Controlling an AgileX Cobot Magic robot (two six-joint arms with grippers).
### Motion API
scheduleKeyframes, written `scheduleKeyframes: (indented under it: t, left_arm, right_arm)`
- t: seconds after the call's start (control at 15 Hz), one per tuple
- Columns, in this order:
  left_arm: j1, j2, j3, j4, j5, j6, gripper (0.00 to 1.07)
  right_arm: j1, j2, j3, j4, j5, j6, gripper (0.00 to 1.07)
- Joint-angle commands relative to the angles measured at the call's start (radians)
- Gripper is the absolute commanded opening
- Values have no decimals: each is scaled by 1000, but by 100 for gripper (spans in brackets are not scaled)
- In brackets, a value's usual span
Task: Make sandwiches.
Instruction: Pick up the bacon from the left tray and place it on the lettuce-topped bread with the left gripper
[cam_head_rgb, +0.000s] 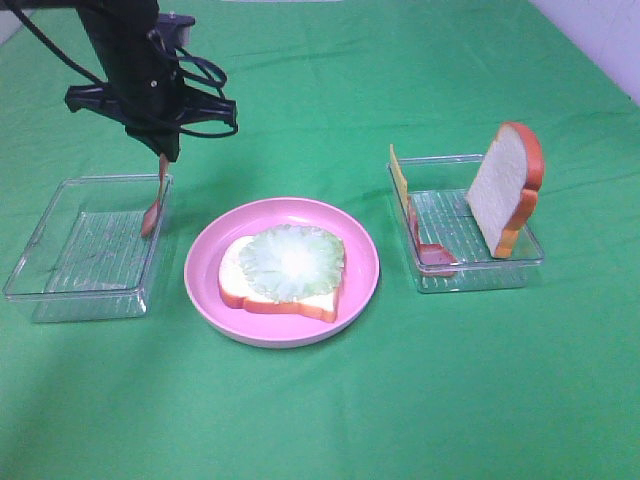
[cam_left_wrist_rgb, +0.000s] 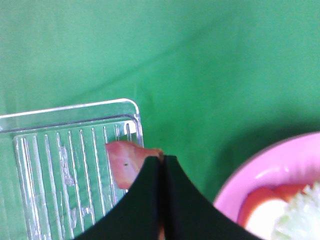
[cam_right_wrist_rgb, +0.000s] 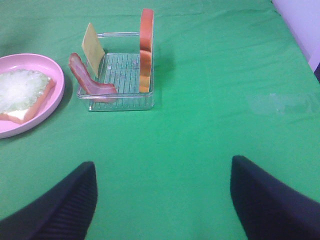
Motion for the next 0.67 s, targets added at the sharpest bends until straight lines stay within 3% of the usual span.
scheduleKeyframes:
  t: [0.07,0.27,0.33,0.4,0.47,0.67]
  left_arm:
    - [1,-82,-3,-97,11,63,0]
    - [0,-134,-3,-272,13,170,0]
    - [-7,-136,-2,-466,19,285,0]
    - [-16,-125,-2,-558,18,336,0]
    - [-32,-113,-2,-625,18,370,0]
    - [-89,-72,-2,-687,16,393,0]
  right_arm:
    - [-6,-14,3,-1,-9,-1,71]
    - [-6,-14,3,-1,-9,-1,71]
    - [-6,-14,3,-1,-9,-1,71]
    - [-6,-14,3,-1,-9,-1,71]
    - [-6,-14,3,-1,-9,-1,71]
    - [-6,-14,3,-1,-9,-1,71]
